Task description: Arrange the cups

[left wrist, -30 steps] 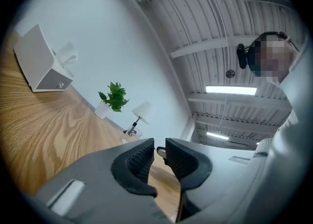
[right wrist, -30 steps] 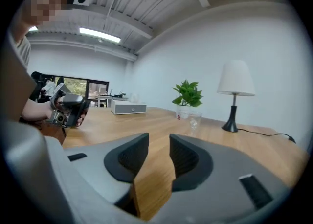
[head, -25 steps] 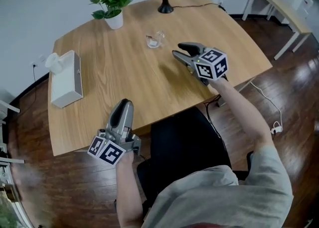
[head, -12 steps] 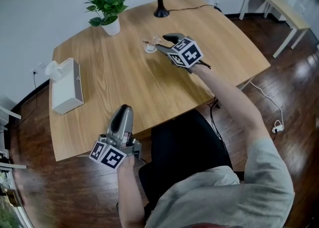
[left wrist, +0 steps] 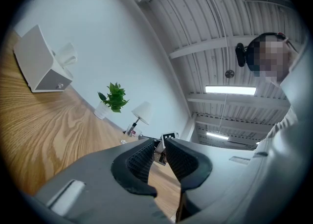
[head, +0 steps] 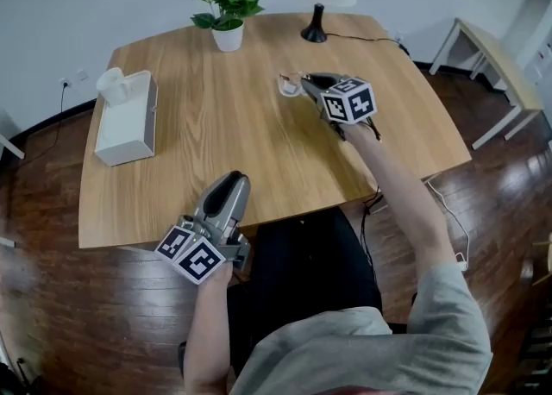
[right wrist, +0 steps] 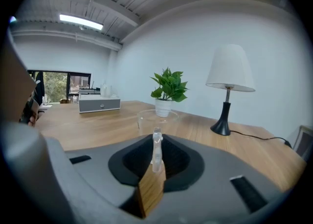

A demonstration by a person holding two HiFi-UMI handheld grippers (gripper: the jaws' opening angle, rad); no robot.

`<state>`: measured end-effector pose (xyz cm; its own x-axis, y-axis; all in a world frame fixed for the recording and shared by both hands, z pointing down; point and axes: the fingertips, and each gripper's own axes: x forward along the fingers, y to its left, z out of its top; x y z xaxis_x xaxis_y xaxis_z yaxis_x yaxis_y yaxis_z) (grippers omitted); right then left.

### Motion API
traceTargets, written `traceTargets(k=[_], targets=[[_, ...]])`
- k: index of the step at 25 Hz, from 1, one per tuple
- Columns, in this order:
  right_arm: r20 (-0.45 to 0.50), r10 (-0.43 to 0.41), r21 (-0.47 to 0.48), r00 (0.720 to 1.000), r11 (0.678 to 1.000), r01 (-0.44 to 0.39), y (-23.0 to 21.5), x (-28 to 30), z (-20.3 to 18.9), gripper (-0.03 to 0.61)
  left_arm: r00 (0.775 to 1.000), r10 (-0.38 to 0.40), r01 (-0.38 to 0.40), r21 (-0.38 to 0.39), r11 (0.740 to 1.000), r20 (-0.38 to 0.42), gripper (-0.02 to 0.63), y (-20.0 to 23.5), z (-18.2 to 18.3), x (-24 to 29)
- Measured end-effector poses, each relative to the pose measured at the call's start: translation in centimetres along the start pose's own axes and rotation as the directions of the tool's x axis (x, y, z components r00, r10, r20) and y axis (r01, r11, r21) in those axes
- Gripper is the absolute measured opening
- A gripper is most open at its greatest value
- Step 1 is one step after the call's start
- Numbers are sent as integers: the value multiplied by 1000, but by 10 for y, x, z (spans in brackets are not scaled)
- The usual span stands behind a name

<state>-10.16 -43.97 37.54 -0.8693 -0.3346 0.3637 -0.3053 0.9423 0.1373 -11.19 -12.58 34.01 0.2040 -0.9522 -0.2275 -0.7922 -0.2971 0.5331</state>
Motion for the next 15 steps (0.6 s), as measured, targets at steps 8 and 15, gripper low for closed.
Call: traceTargets(k=[8, 15], targets=[[162, 250, -7, 955, 968, -252, 96, -3, 76, 63, 1000, -11, 12, -26, 1000, 18, 64, 0, 2, 3], [203, 549, -152, 811, 836, -527, 255, 45, 170, 63, 998, -17, 22, -92, 996, 56, 64, 3, 6, 4]])
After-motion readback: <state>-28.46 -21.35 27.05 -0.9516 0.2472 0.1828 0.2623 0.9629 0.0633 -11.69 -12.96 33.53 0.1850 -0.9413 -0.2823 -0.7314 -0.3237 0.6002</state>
